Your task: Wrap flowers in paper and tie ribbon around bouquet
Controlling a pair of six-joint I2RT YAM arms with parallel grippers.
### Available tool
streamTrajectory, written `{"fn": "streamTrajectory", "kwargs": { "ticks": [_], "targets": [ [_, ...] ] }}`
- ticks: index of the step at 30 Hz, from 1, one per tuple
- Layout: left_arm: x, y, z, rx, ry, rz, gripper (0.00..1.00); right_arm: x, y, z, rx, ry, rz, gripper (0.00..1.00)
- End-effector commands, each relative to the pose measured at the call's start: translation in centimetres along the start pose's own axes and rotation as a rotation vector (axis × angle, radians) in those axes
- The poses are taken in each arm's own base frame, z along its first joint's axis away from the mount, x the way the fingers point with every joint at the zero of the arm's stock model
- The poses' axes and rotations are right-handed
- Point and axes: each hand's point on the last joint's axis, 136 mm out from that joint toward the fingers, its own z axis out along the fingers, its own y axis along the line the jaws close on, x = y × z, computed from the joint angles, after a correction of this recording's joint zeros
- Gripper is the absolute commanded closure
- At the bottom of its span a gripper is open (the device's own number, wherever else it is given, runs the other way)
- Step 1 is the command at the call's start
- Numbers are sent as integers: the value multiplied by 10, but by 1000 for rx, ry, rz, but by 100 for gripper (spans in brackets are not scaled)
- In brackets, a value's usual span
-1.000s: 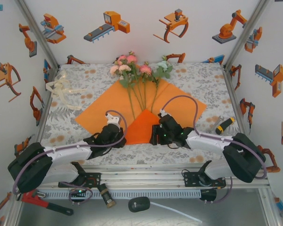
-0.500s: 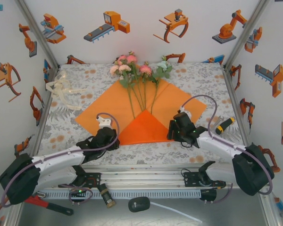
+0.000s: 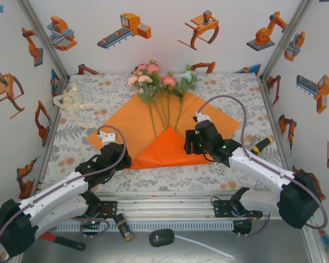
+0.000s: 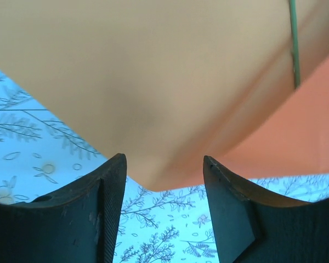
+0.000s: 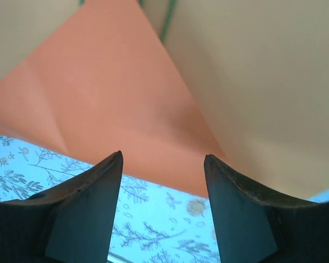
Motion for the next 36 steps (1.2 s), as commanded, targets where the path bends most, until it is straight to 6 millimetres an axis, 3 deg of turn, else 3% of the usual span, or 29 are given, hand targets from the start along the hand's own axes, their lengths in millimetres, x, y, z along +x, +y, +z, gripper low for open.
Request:
{"fn": "streamTrajectory", "kwargs": {
  "ticks": [1, 6, 9, 13, 17, 22, 31, 36],
  "targets": [
    [-16, 26, -2, -106, 4, -70, 44, -9, 21, 16, -22, 0, -112, 41],
    [-40, 82, 11, -265, -34, -296, 45, -23, 42, 45, -68, -2, -185, 39],
    [-48, 126, 16, -400, -63, -418, 41, -24, 31, 72, 23, 10, -259, 37],
    [-54, 158, 28, -490, -51, -469, 33, -32, 18, 100, 103, 18, -328, 35],
    [-49, 171, 44, -530, -8, -507, 27, -27, 5, 119, 113, 45, -272, 36],
    [-57, 166, 70, -481, 22, -492, 26, -19, -1, 130, 130, 54, -284, 36],
    [-71, 170, 102, -456, 50, -509, 26, -11, 8, 132, 66, 63, -249, 36],
    [-77, 169, 120, -414, 65, -543, 33, -12, 10, 127, 46, 42, -239, 36]
  ]
}}
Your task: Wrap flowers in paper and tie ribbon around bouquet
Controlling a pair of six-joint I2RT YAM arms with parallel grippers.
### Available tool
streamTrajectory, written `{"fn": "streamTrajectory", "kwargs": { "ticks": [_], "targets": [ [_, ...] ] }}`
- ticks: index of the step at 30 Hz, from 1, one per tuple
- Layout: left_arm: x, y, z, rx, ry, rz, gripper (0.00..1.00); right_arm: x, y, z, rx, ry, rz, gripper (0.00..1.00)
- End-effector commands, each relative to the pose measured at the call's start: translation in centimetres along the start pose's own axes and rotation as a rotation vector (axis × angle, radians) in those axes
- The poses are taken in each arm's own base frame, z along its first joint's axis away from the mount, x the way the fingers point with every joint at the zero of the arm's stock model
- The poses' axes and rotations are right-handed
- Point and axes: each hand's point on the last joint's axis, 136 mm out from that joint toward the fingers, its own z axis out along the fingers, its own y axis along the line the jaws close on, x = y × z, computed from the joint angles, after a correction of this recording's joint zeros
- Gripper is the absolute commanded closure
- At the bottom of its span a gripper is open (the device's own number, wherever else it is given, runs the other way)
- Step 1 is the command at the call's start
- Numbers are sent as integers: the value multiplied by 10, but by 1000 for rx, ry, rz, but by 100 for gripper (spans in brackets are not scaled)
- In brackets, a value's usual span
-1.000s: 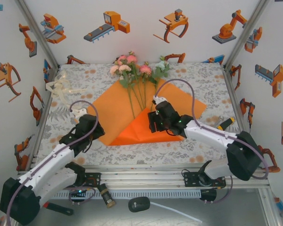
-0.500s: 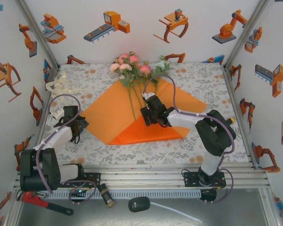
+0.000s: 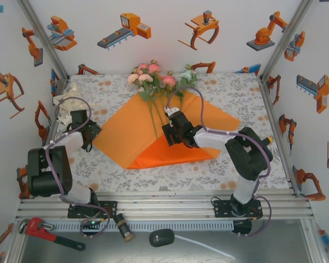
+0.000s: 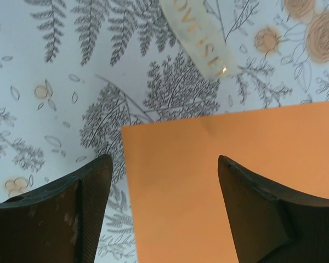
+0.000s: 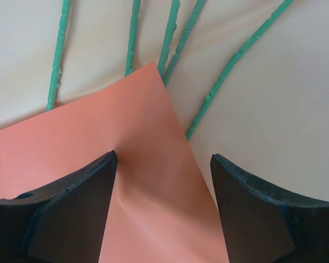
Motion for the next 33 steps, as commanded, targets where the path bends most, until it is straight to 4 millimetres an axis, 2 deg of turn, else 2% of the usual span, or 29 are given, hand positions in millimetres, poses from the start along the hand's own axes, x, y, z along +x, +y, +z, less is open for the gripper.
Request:
{"fn": "streamTrajectory", "kwargs": {
  "ticks": [1, 4, 6, 11, 14, 16, 19, 22, 25, 27, 30, 33],
  "targets": [
    [24, -3, 16, 28, 110, -13, 35, 3, 0, -1, -15, -12, 21, 36],
    [41, -20, 23, 133, 182, -73, 46, 3, 1, 0, -24, -13, 33, 36],
    [46, -33, 21, 212, 212, -106, 51, 3, 3, 1, -37, -14, 47, 37],
    [41, -54, -6, 355, 221, -148, 54, 1, 5, 1, -44, -17, 58, 37],
    [45, -68, -28, 445, 233, -183, 49, -1, 4, 0, -38, -19, 57, 37],
    [54, -71, -40, 466, 249, -177, 43, -2, 4, -1, -35, -23, 58, 37],
    [74, -67, -55, 445, 273, -133, 33, -2, 3, -1, -34, -20, 59, 37],
    [88, -52, -69, 415, 276, -120, 33, -3, 2, -2, -26, -23, 60, 37],
    [93, -42, -84, 405, 262, -104, 40, -6, 1, -5, -22, -31, 60, 37],
    [101, -40, -93, 405, 273, -81, 48, -11, 1, -10, -21, -44, 62, 37],
    [114, -40, -99, 397, 298, -38, 68, -21, 0, -19, -19, -62, 71, 37],
    [115, -43, -101, 402, 304, -40, 84, -31, -1, -35, -6, -81, 87, 37]
  ]
}}
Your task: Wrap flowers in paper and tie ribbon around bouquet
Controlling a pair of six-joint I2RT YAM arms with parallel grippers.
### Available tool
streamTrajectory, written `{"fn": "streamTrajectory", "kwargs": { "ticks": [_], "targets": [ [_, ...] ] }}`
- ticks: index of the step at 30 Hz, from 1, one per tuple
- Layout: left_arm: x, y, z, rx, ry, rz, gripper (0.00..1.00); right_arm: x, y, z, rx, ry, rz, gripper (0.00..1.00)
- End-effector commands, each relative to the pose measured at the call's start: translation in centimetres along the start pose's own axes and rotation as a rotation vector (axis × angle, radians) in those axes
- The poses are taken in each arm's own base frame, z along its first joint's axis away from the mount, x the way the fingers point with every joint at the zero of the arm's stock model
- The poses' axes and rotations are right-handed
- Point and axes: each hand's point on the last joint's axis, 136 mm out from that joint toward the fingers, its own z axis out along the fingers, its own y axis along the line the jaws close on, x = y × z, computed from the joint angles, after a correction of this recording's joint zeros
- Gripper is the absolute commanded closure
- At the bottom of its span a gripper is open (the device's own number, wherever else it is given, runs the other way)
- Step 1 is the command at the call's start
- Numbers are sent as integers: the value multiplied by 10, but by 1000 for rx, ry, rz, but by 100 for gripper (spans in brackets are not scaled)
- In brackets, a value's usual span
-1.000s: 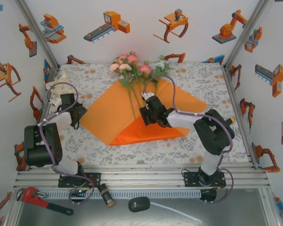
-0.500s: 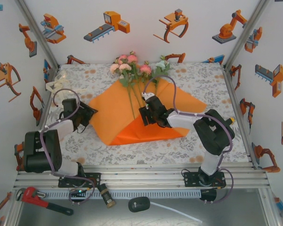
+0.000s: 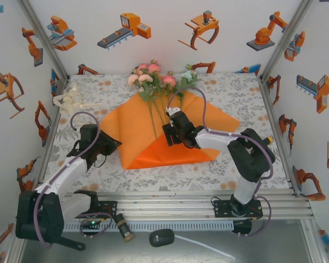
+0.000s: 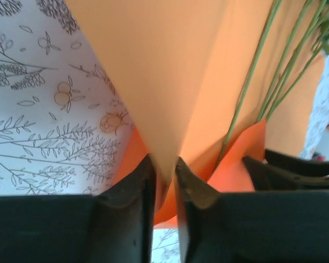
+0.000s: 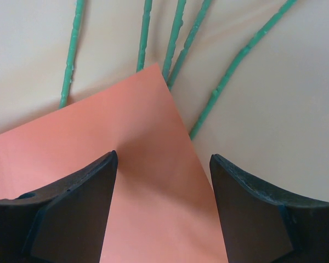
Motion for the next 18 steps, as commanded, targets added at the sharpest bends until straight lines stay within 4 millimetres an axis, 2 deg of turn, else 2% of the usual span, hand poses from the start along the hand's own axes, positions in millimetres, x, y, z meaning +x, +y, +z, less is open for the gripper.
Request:
{"fn": "streamTrajectory", "kwargs": {
  "ticks": [1, 4, 9, 12, 13, 14, 15, 16, 18],
  "targets": [
    [6, 12, -1, -57, 12, -15, 88, -28, -1, -31, 25, -71, 30, 36],
    [-1, 4, -2, -51, -6, -17, 92, -23, 9, -52, 16, -73, 5, 37],
    [-8, -6, 1, -47, -13, -30, 94, 2, 42, -78, -37, -47, -41, 37],
    [-9, -8, 4, -52, -2, -35, 94, 19, 76, -94, -134, -26, -79, 42],
    [-8, -8, 6, -54, 3, -36, 94, 25, 93, -98, -208, -13, -86, 44],
    [-7, -8, 8, -57, 6, -40, 94, 32, 109, -99, -283, 4, -84, 45],
    [-7, -6, 9, -62, 8, -42, 94, 38, 117, -96, -315, 20, -71, 47],
    [-6, -7, 9, -62, 10, -48, 94, 44, 119, -90, -314, 38, -58, 50],
    [-5, -5, 10, -65, 13, -52, 94, 54, 111, -76, -249, 62, -83, 53]
  ]
}}
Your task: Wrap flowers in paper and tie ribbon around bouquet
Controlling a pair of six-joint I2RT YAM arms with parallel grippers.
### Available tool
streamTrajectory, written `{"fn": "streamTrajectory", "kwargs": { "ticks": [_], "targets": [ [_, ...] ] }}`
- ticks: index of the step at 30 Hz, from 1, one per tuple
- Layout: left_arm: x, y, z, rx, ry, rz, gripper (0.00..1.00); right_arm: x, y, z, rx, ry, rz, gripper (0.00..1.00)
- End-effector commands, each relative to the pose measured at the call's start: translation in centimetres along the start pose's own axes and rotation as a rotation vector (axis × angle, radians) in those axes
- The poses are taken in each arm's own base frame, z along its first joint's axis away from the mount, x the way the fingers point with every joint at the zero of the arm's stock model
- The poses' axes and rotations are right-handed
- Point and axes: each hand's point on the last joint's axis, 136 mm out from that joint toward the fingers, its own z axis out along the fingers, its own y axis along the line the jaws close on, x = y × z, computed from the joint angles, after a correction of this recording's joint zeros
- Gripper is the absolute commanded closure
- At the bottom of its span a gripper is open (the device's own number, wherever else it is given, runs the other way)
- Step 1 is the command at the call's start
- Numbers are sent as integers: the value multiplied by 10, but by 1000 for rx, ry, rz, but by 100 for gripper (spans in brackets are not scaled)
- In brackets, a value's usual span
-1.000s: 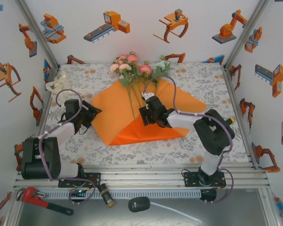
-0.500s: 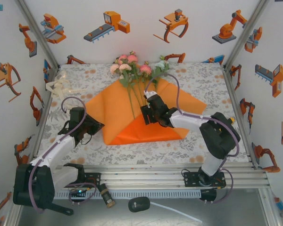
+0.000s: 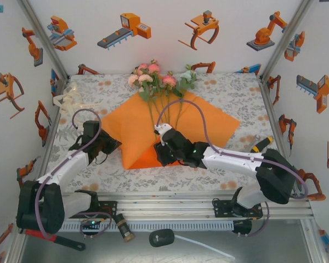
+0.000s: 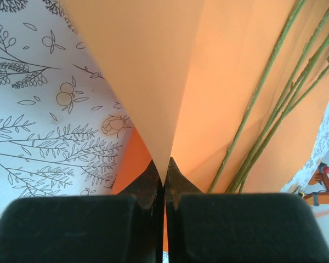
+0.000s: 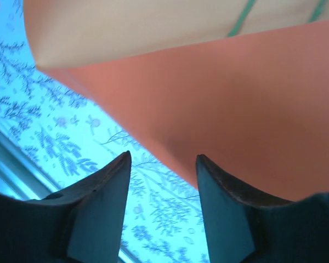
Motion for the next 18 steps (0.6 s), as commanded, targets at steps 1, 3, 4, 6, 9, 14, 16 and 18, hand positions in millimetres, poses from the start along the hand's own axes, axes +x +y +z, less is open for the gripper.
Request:
{"fn": "streamTrajectory", "kwargs": {
  "ticks": [1, 3, 4, 6, 9, 14, 16, 18],
  "targets": [
    [-2, -4, -1, -1, -2, -18, 94, 18, -11, 17, 52, 47, -2, 53],
    [-1, -1, -3, -12, -4, -23, 94, 13, -21, 25, 113, 19, -100, 49],
    [0, 0, -4, -17, -2, -28, 94, 8, -30, 28, 171, 5, -134, 45],
    [1, 1, -6, -21, 4, -37, 94, -1, -45, 36, 266, -3, -173, 43],
    [6, 2, -10, -28, 30, -76, 94, -2, -46, 53, 280, 13, -219, 41],
    [16, -3, -23, -53, 118, -141, 93, 11, -47, 68, 258, 39, -185, 41],
    [17, -8, -27, -47, 136, -170, 92, 14, -42, 70, 228, 46, -169, 41],
    [19, -15, -30, -28, 157, -206, 91, 16, -38, 70, 206, 49, -152, 41]
  ]
}}
